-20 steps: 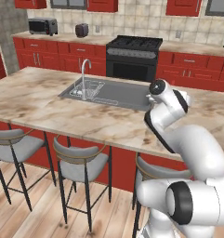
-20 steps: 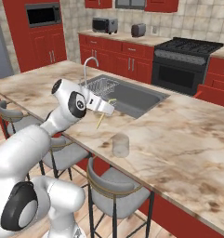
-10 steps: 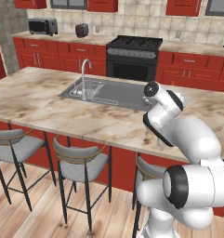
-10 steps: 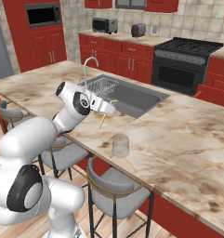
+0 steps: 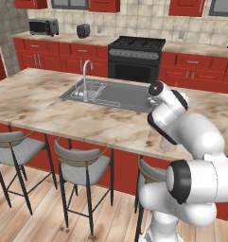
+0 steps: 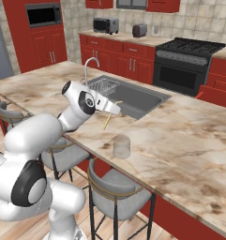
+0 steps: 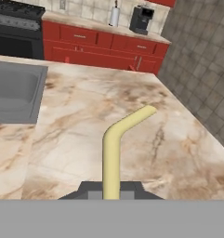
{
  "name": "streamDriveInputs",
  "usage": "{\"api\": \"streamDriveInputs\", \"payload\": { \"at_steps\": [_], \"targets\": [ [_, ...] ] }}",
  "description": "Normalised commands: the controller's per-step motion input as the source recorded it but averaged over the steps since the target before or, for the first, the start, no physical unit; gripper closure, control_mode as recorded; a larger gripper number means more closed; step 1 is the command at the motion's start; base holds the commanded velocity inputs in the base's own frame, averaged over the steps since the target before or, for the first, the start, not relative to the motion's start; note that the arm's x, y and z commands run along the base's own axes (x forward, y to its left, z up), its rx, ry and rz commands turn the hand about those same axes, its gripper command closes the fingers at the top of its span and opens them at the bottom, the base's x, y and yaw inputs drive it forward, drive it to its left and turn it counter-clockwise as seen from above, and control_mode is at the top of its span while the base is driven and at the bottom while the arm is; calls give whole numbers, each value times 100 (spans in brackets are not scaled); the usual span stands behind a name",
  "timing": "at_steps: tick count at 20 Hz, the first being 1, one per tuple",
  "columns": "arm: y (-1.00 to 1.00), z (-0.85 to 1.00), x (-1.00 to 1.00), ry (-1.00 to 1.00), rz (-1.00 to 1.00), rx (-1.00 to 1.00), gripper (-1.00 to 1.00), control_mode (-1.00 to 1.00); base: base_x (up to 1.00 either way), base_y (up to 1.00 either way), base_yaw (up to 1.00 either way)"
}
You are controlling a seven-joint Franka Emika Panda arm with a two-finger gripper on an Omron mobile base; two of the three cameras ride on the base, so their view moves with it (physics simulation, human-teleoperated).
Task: Take a straw from the drawer in front and place it inside the glass cup on the dining counter.
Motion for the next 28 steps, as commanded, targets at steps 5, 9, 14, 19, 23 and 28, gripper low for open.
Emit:
{"api": "streamDriveInputs", "payload": {
  "at_steps": [5,9,14,19,23,28],
  "targets": [
    [-16,0,0,3,0,0,100,-100,0,0,0],
    [-8,-4,0,2,0,0,100,-100,0,0,0],
    [-1,-12,0,2,0,0,100,-100,0,0,0],
    [0,-20,4,2,0,-3,100,-100,0,0,0],
    [0,-22,2,0,0,-3,100,-100,0,0,0],
    [0,-19,1,0,0,-2,100,-100,0,0,0]
  ]
}}
